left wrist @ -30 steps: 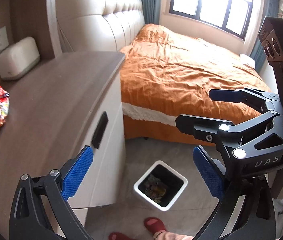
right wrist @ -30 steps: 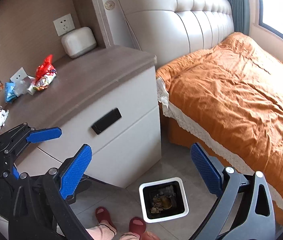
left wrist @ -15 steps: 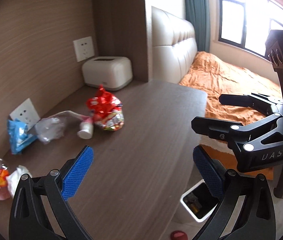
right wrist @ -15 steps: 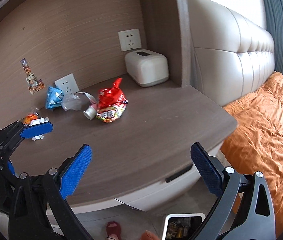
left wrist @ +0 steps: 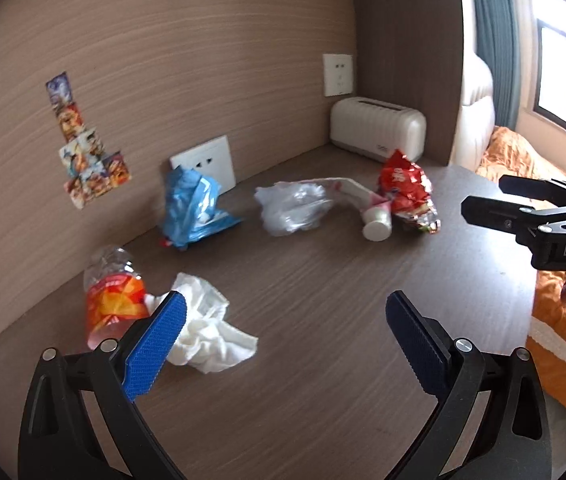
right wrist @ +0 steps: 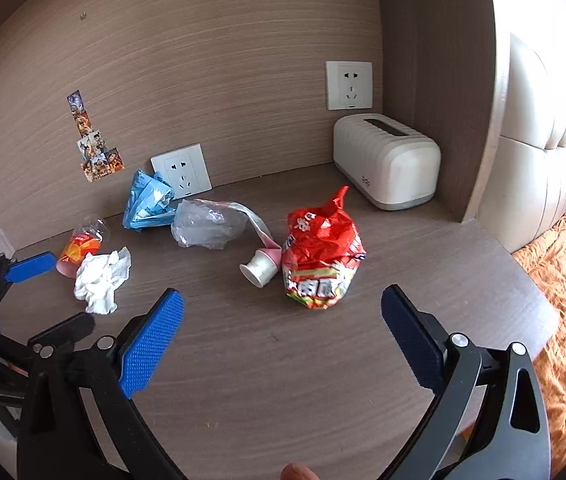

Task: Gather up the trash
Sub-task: 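Return both open tools to the desk, then grasp the white tissue with the left tool while the right tool grasps the red snack bag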

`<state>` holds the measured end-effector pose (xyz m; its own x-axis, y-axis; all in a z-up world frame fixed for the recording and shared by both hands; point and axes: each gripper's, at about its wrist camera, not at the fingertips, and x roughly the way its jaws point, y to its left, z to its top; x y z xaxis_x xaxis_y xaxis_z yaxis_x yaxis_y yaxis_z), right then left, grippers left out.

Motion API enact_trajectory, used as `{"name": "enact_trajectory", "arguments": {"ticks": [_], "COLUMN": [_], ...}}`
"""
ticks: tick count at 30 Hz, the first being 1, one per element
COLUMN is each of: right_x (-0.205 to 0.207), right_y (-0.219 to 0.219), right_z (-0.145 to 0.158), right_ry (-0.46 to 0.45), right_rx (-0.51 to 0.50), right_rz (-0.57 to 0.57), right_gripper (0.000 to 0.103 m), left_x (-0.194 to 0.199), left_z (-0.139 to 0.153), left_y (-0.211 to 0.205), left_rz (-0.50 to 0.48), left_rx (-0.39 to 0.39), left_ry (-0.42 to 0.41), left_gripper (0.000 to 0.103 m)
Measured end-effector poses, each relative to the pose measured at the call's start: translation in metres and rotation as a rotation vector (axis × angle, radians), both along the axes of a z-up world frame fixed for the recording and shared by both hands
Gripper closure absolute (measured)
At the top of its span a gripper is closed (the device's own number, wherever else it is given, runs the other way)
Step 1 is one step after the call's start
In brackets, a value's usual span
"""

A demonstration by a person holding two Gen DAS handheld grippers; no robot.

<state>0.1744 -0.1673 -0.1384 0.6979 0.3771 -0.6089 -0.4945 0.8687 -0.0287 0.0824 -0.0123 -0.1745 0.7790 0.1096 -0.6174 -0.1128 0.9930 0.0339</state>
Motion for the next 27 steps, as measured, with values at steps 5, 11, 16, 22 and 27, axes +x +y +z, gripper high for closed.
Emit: {"name": "enact_trajectory", "arguments": {"ticks": [5, 11, 16, 22, 27], "right_x": [0.026, 0.053, 0.08, 0.119, 0.116], "right_y": [0.012, 0.016, 0.007, 0.005, 0.012], "right_z": [-0.014, -0.029, -0.035, -0.05, -0.061], "right_ry": [0.009, 0.037, 0.063, 0.162, 0.161], "right_rx": [-0.026, -0.06, -0.034, 0.013, -0.012], "right_rz": [-0.058, -0.12, -0.201, -0.245, -0.222], "right_gripper": [0.005, 0.005, 0.005, 0.01, 0.036], "left_x": [0.007, 0.026, 0.042, 0.053, 0.056], "left_z": [-0.021, -0.04, -0.052, -0.06, -0.057], "left_y": [0.033, 0.053, 0.061, 0.052, 0.054], "left_rz": [0.064, 0.05, 0.039, 0.024, 0.039], "left_rx": [-0.061, -0.138, -0.188, -0.092, -0.046], "left_ry": [0.054, 0.12, 0.167, 0.185, 0.173], "left_gripper": [0.005, 0.006, 0.017, 0.038, 0.08]}}
